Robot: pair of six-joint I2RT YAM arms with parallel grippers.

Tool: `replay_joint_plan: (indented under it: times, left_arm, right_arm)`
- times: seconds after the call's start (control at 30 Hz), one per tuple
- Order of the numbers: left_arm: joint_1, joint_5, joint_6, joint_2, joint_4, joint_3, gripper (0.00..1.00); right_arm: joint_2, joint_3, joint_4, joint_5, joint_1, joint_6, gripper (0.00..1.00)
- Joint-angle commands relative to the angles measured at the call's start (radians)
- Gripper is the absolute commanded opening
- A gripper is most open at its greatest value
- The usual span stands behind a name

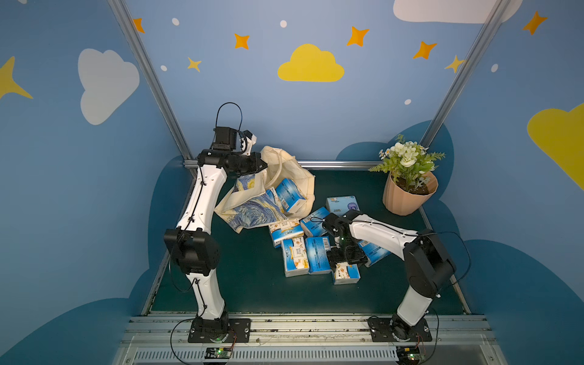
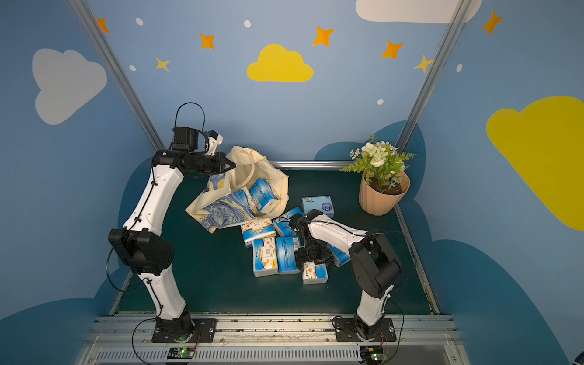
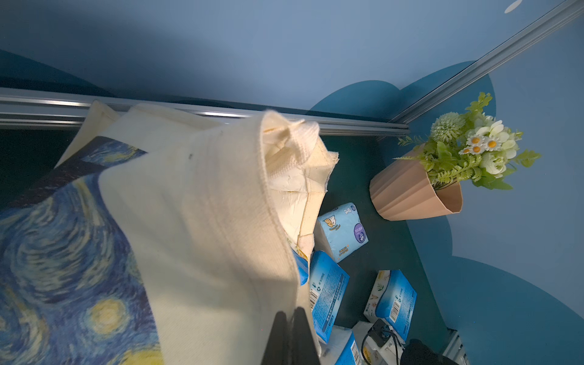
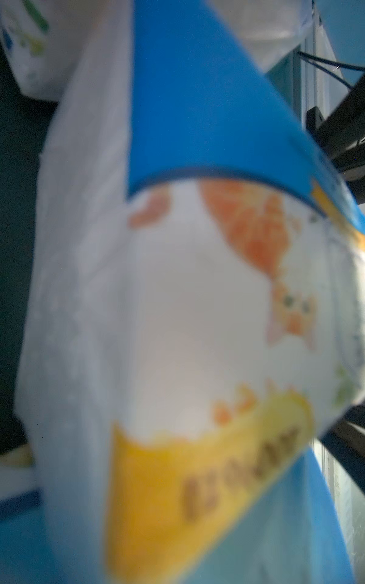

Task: Put tissues into the canvas bag
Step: Pick up the pack of facial tissues from the center of the board.

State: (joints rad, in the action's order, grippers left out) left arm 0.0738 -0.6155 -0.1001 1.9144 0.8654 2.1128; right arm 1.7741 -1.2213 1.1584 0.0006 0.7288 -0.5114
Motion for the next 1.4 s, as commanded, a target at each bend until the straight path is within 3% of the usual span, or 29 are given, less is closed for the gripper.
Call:
replay_joint_plan:
  times: [0.0,0.33,0.4,0.47,0.53,0.73,1.0,1.17,1.37]
  left_arm:
    - [-0.012,0.022,0.023,-0.023,0.004,-0.007,0.04]
    - [-0.014,0.016,0.017,-0.016,-0.005,-0.008,0.04]
    - [-0.015,0.016,0.014,-0.013,-0.007,-0.008,0.04]
    - [-0.015,0.012,0.011,-0.011,-0.009,-0.008,0.04]
    - [-0.014,0.009,0.008,-0.009,-0.011,-0.008,0.04]
    - [-0.013,0.007,0.004,-0.008,-0.016,-0.011,0.04]
    - [-0.006,0.005,0.0,-0.005,-0.019,-0.014,0.04]
    - [0.004,0.002,-0.003,0.0,-0.023,-0.013,0.04]
    - [0.01,-0.004,-0.016,0.011,-0.04,-0.004,0.04]
  right_arm:
    - [0.028,0.014,0.0,0.052,0.005,-0.007,0.94]
    - [0.01,0.009,-0.046,0.06,-0.012,0.004,0.88]
    - [-0.012,0.015,-0.055,0.056,-0.029,0.004,0.74]
    - [-0.041,0.033,-0.077,0.036,-0.056,0.006,0.44]
    - [-0.074,0.043,-0.093,0.016,-0.082,0.012,0.25]
    - [-0.168,-0.069,-0.011,0.025,-0.116,0.047,0.26]
    - [-0.149,-0.462,0.069,0.015,-0.126,0.132,0.3]
    - [-0.006,-0.69,-0.075,-0.128,-0.134,0.187,0.32]
    - [0.283,-0.981,-0.156,-0.357,-0.133,0.202,0.35]
